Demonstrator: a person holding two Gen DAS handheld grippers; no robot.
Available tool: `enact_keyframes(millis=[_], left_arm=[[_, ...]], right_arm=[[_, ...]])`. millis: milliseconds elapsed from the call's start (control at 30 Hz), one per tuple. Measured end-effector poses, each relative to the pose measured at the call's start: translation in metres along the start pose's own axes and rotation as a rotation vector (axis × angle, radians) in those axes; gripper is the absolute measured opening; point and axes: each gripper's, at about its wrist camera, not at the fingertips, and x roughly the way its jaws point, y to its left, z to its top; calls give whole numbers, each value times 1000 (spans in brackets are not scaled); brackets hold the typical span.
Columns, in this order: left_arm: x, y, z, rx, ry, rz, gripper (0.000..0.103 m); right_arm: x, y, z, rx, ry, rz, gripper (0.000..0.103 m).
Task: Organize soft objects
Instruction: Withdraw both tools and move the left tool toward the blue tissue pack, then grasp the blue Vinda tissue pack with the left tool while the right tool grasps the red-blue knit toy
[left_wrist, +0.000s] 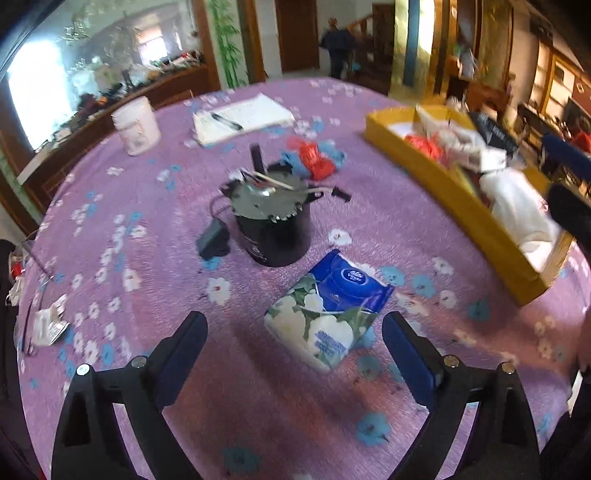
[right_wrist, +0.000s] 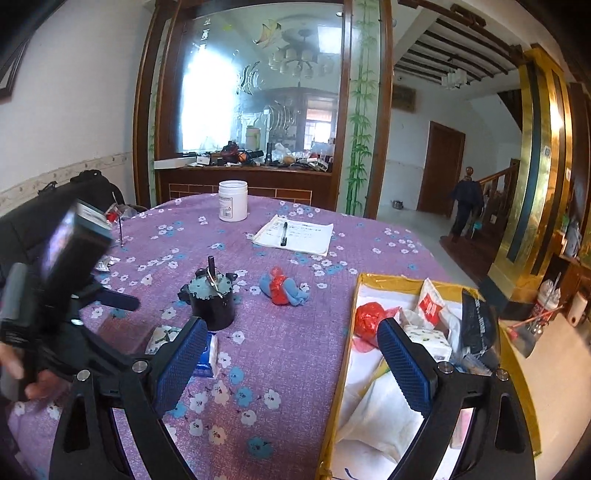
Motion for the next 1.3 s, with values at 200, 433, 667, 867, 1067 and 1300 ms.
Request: enact_keyframes(millis=[200, 433, 667, 867, 1067, 1300], left_arm=[[14, -14, 0, 31, -3, 26, 74], [5, -13, -7, 8, -66, 67, 61], [-16, 13, -5, -83, -166, 27, 61], [-26, 35, -5, -153, -212, 54, 61], [-21, 51, -5, -221, -188, 16, 61], [-18, 51, -6, -225, -171, 3, 61]], right_arm=[[0, -5, 2, 34, 24, 21, 95], [18, -8, 20, 83, 97, 56, 95], [92, -31, 63, 337, 270, 187, 82], [172, -26, 74, 349, 415, 160, 69], [229, -26, 70, 339, 512, 164, 69], [269, -17, 53, 264, 627, 133, 61]])
